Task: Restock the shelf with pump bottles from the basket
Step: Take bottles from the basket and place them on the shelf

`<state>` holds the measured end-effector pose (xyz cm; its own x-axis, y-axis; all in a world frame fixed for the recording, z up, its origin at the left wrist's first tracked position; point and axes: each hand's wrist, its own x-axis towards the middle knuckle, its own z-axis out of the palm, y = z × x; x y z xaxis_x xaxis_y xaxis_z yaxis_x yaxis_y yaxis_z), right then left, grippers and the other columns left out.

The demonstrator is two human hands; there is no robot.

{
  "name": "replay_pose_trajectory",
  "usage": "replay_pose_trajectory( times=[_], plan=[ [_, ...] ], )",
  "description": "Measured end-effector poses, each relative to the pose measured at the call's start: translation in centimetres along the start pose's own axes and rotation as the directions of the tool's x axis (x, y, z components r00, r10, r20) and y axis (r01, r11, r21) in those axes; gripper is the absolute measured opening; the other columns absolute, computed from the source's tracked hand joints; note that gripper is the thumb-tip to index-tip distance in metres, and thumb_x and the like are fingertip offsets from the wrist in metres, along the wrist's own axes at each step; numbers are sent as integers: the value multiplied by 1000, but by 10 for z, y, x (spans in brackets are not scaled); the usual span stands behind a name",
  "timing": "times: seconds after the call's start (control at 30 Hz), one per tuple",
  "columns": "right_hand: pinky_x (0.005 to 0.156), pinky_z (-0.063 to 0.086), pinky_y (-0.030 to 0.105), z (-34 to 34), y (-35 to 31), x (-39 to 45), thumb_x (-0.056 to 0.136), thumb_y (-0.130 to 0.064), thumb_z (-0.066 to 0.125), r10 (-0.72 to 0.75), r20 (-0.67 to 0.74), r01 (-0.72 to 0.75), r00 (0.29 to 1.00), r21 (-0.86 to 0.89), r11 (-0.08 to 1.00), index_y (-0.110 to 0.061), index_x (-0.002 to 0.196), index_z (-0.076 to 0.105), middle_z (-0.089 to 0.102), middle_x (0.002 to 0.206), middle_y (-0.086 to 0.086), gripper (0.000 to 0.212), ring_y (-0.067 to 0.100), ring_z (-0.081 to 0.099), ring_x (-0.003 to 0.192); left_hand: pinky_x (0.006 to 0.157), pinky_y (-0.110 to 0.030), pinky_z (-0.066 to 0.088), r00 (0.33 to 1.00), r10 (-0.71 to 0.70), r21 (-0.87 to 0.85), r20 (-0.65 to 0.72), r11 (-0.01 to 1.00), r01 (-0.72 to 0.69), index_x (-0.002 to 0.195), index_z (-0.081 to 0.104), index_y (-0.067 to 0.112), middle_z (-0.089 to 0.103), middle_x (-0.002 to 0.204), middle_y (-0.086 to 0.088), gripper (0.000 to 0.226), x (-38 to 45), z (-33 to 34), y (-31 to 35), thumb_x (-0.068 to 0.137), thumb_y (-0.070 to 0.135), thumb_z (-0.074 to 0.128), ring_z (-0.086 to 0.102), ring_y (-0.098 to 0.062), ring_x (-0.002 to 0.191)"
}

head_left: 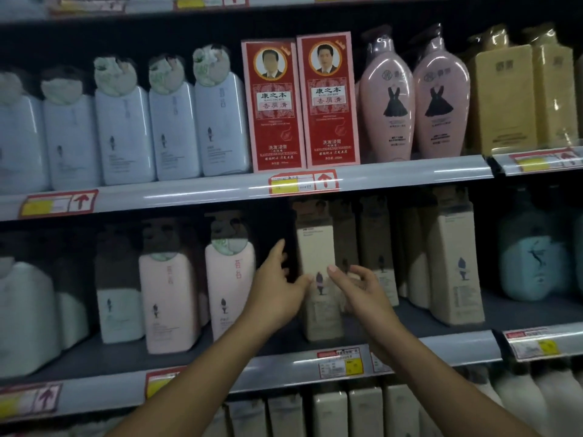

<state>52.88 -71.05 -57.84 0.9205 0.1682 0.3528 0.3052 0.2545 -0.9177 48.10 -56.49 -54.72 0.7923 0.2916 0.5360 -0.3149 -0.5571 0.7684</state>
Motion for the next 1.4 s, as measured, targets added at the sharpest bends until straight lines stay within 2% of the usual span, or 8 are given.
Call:
replay_pose_trajectory(
  times=[0.17, 0.27, 0.5, 0.67, 0.77, 0.87, 1.0, 1.4],
  plan=[
    [89, 50, 27, -4, 24, -66, 94, -34, 62, -298, -267, 282, 916, -98, 954, -22, 120, 56, 63, 110, -8, 29, -5, 60, 96, 108, -28, 46, 984, 176, -51, 3, 983, -176, 145, 43, 28, 56, 141, 7, 61, -73, -35, -19, 92, 13, 68, 55, -6, 127],
    [79, 49, 20, 3, 80, -138, 98, -24, 58, -437, -141, 395, 888, -248, 884, -15, 111, 59, 63, 100, -1, 15, 7, 61, 92, 101, -24, 50, 983, 178, -13, 45, 984, -178, 133, 53, 28, 64, 127, 10, 44, -153, -51, -83, 93, 14, 66, 62, -5, 119],
    [79, 51, 25, 29, 270, -279, 93, -29, 60, 115, 572, 325, 812, -606, 726, -23, 100, 65, 63, 94, -9, 11, 4, 61, 90, 93, -35, 55, 924, -343, 227, 168, 926, 303, 128, 50, 29, 66, 115, 9, 50, -347, -86, -262, 88, 4, 66, 64, -8, 107],
    [89, 53, 34, 43, 363, -324, 88, -24, 69, 486, 520, 116, 702, -757, 643, -14, 105, 68, 72, 100, 1, 20, 18, 69, 97, 92, -16, 42, 699, -592, 545, 402, 768, 337, 134, 50, 25, 63, 120, 7, 57, -410, -98, -329, 82, 21, 73, 60, -6, 110],
    [94, 51, 30, 58, 387, -336, 89, -33, 69, 650, 558, 144, 515, -804, 577, -17, 115, 65, 70, 112, 0, 31, 16, 65, 106, 100, -31, 44, 590, -669, 725, 451, 660, 195, 129, 54, 23, 64, 125, -3, 48, -438, -106, -356, 82, 34, 62, 60, -22, 117],
    [95, 51, 31, 64, 406, -337, 88, -38, 68, 708, 586, 227, 395, -809, 542, -18, 120, 63, 69, 117, 2, 38, 19, 65, 109, 97, -41, 38, 578, -657, 850, 484, 509, -134, 126, 57, 20, 60, 120, -4, 55, -455, -115, -368, 77, 44, 50, 55, -31, 116],
    [92, 51, 35, 57, 419, -337, 88, -43, 65, 724, 595, 362, 350, -799, 481, -21, 121, 58, 67, 118, 3, 40, 24, 64, 110, 97, -41, 41, 549, -770, 941, 324, 323, -101, 135, 46, 20, 57, 125, -10, 66, -451, -130, -374, 73, 33, 65, 52, -36, 118],
    [103, 46, 35, 53, 415, -353, 90, -36, 64, 708, 661, 494, 250, -716, 493, -17, 134, 50, 56, 134, 4, 50, 22, 55, 124, 106, -38, 32, 464, -841, 922, 280, 370, 113, 124, 56, 19, 70, 119, -9, 59, -439, -124, -392, 76, 49, 67, 61, -30, 118]
  ],
)
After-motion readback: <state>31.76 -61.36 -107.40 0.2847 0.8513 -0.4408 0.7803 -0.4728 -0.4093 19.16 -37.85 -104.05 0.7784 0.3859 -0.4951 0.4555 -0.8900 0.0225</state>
